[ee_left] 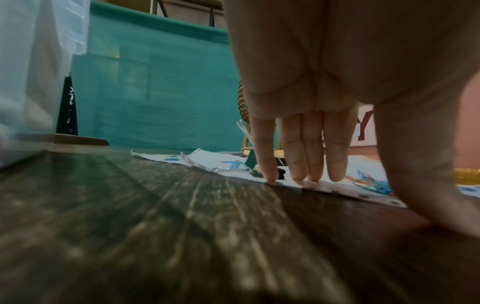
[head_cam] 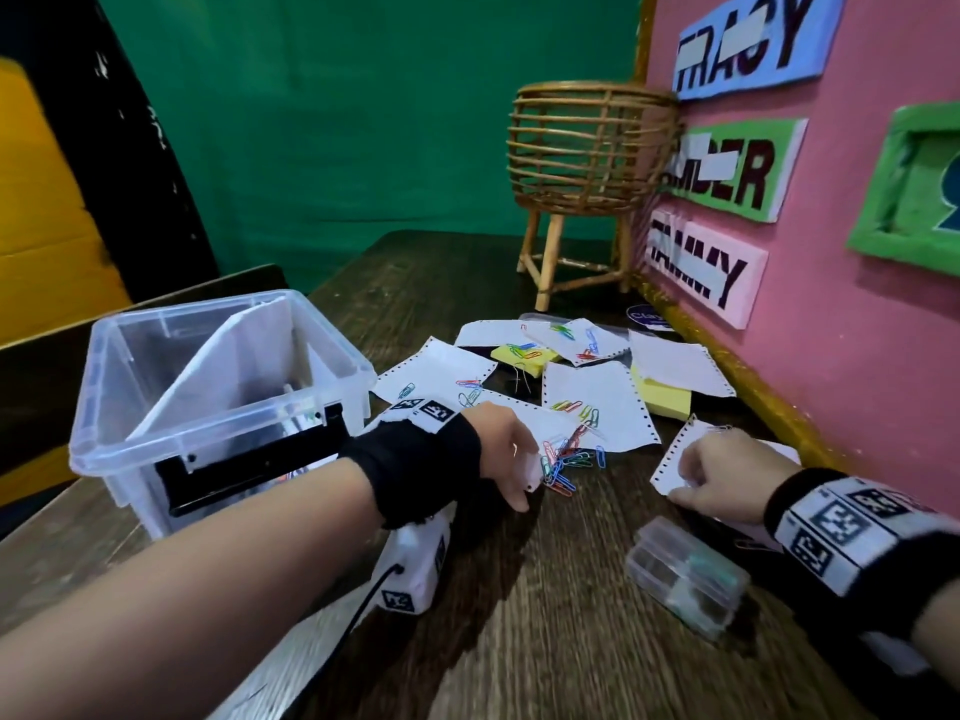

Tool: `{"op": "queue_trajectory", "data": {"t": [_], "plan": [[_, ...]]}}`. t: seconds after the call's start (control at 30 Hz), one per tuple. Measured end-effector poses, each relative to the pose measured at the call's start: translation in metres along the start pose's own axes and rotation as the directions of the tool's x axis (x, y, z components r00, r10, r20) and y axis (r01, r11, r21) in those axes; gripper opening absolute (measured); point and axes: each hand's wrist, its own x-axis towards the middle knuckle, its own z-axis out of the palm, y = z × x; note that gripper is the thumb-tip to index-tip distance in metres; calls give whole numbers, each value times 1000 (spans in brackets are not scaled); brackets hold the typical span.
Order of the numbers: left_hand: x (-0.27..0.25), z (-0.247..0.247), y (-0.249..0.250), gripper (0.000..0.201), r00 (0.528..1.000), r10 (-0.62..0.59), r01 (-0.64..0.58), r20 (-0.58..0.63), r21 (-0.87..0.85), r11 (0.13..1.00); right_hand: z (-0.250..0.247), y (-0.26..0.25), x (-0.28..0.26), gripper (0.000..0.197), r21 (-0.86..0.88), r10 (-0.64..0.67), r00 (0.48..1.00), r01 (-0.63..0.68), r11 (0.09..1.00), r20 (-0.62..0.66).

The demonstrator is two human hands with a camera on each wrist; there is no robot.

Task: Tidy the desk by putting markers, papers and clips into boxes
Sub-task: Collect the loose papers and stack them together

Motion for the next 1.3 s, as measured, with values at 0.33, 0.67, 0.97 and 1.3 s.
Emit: {"op": "queue_trajectory", "data": {"t": [0.33,0.67,0.97,1.3], "plan": [[3,6,-2,38,997,57,-65,-56,-159,985,-12,-8,-11,12,111,19,992,-5,994,-124],[-12,-30,17,21,837,70,-61,-543,36,998,-46,28,-5,10,437,181,755,152,887,-631],[-15,-94,56,26,672,242,-391,-700,-58,919,-74,28,-16,21,598,132,770,364,714,-625],[8,-60,80,11,829,186,-513,-527,-585,629,-80,14,-23,24,597,69,675,594,539,-735]]}}
